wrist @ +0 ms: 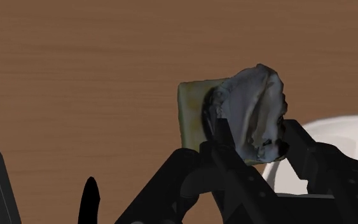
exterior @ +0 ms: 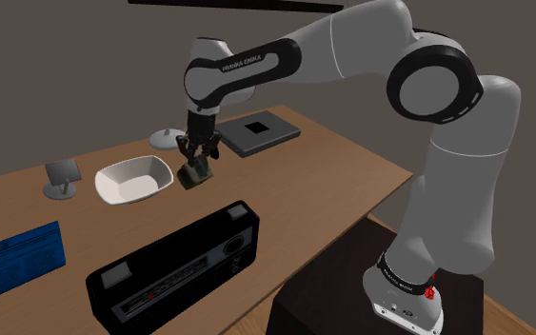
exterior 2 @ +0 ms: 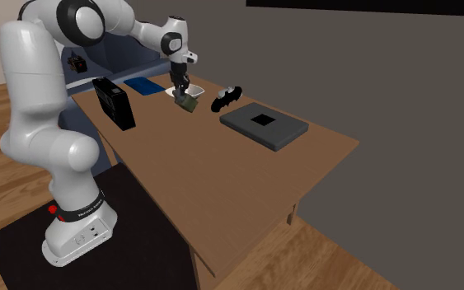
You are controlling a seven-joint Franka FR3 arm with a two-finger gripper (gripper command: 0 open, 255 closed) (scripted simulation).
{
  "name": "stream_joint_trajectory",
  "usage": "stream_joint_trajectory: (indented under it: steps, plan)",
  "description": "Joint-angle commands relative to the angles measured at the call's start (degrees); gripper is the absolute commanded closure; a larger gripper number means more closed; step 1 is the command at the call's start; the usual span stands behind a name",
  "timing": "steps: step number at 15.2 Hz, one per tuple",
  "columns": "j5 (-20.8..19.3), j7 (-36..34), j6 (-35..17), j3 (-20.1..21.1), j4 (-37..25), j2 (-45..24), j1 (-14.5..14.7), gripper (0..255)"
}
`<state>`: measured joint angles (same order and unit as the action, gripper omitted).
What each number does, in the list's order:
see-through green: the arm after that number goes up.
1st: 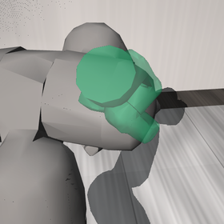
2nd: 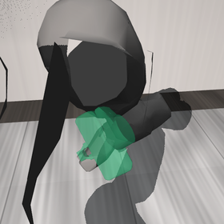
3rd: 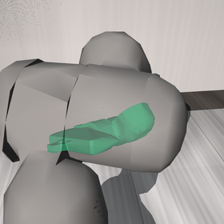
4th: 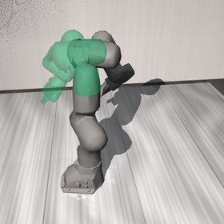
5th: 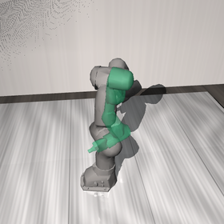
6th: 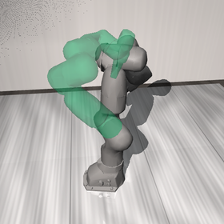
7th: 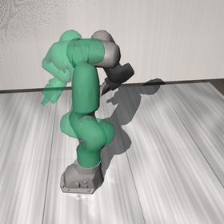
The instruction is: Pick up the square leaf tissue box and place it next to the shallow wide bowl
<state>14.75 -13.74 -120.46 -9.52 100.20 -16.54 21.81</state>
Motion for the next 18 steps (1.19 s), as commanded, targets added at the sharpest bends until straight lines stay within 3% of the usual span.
stream_joint_trajectory:
  steps: [1, 5, 6, 10, 18]
  plan:
    - [0.2, -0.1, 0.1, 0.5, 0.1, -4.6, 0.4, 0]
    - [1.1, 2.1, -2.6, 0.3, 2.1, -5.7, -0.6, 0]
    - [0.1, -0.1, -0.7, 0.7, 1.5, -4.0, 0.4, 0]
    - [-0.9, -0.8, 5.5, 0.1, -2.1, -1.3, -0.1, 0]
    - [-0.9, -0.8, 5.5, 0.1, -2.1, -1.3, -0.1, 0]
